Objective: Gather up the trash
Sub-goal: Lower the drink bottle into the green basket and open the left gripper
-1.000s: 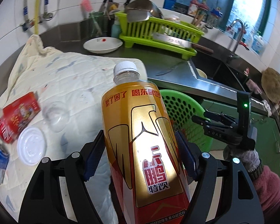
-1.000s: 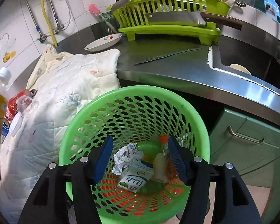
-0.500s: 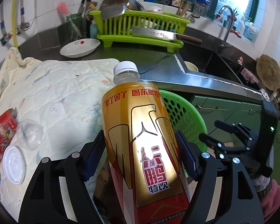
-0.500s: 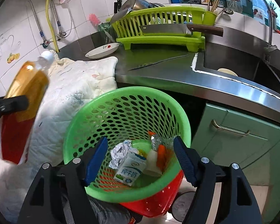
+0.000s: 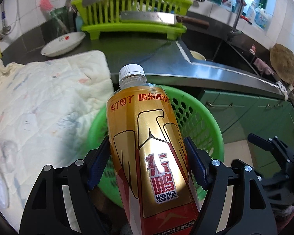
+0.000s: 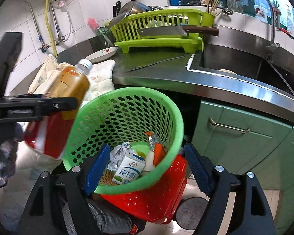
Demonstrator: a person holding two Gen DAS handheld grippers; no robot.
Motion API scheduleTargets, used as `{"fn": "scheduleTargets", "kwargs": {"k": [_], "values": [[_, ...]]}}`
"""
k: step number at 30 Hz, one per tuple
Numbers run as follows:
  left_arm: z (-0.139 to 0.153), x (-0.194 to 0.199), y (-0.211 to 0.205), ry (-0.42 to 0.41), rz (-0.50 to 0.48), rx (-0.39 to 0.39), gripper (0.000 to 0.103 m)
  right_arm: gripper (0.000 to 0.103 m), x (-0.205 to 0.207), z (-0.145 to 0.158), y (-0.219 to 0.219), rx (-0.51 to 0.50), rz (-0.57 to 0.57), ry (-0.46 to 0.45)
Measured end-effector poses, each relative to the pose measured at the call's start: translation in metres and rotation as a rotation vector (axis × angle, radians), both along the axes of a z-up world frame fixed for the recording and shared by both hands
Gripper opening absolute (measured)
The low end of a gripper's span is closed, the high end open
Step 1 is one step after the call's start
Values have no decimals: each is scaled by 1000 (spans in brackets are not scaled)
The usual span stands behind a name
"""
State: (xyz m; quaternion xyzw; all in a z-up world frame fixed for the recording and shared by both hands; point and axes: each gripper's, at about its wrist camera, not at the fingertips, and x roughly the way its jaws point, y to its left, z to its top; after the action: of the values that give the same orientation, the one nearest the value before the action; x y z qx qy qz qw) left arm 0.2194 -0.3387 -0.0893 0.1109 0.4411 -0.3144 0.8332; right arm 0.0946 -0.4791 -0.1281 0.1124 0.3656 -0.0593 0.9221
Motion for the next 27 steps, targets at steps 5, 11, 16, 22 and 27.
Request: {"fn": "scheduleTargets", "kwargs": {"k": [5, 11, 16, 22, 27], "values": [[-20, 2, -19, 20, -19, 18, 73, 76, -9, -3, -5, 13, -12, -1], [-40, 5, -37, 32, -34, 43, 73, 76, -18, -7, -10, 35, -29, -2], [-52, 7, -49, 27, -55, 45, 73, 76, -24, -14, -14, 56, -35, 0], [-64, 3, -60, 34, -76, 48, 75, 76, -28, -19, -16, 63, -39, 10], [-66, 3, -61, 49, -75, 31, 76, 76, -30, -22, -18, 71, -48, 12]]}}
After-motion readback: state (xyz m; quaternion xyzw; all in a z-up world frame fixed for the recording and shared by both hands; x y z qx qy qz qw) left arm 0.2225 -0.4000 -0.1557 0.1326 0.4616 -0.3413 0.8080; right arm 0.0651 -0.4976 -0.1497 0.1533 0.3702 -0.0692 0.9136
